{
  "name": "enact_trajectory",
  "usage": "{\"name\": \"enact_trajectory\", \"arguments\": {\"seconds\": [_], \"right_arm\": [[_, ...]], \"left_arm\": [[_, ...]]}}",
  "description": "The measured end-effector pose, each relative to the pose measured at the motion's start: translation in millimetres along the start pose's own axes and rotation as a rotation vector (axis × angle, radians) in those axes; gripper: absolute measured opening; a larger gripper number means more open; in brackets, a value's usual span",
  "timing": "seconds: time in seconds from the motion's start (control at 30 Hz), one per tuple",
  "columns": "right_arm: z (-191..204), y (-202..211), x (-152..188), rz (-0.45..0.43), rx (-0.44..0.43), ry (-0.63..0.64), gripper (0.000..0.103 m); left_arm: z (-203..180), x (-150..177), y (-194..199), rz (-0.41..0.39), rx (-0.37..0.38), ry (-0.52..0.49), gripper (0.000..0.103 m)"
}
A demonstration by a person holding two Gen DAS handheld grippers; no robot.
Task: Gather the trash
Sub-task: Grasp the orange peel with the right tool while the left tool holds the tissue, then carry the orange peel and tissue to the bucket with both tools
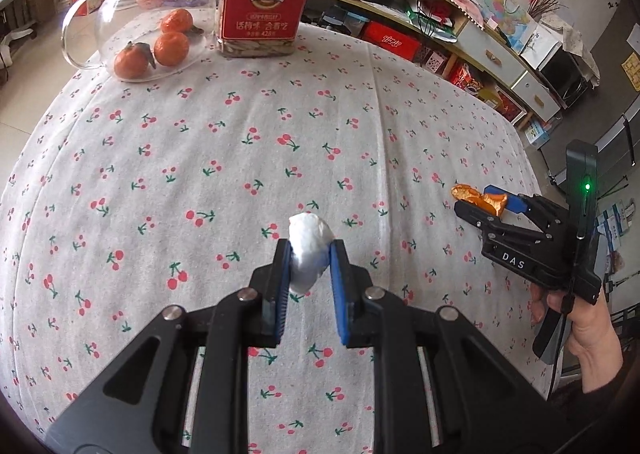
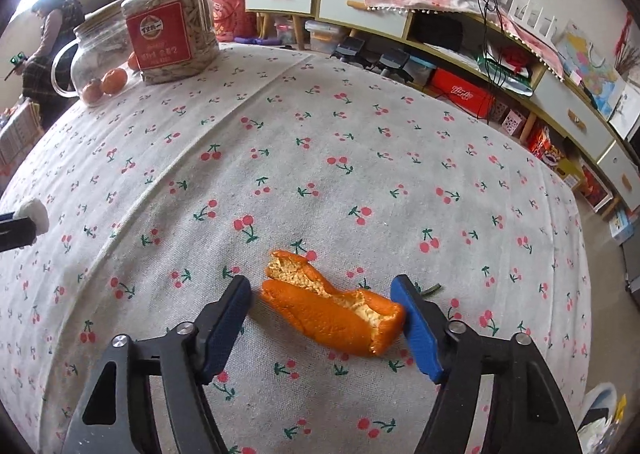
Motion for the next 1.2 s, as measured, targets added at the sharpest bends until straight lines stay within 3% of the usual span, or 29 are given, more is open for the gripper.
{"name": "enact_trajectory", "arguments": {"seconds": [0.33,0.43,1.2], "right_arm": [[-6.9,19.0,0.2,-0.016,-0.046,-0.079,0.033],[-8.3,29.4,2.0,-0.024,-0.060,-0.090,0.015],[-51.7,96.3,28.6,-0.047,-0.081,-0.267,0.012]], "left_arm": [[-5.0,0.3,-4.2,0.008,-0.007,-0.026,0.021],[-6.7,2.4,-6.2,0.012,-0.006,-0.034,0.021],[-44.6,16.5,-6.9,0.026,0.035,-0.112,0.021]]}}
Point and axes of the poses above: each gripper's, at about its wrist camera, not at the fingertips, and y roughly against the way its jaws point, z to its left, x to its underside, the point moved 9 cm from there along -y, roughly the way its jaws point, and after that the axes turned 6 degrees about -z, right-handed, at the moved point
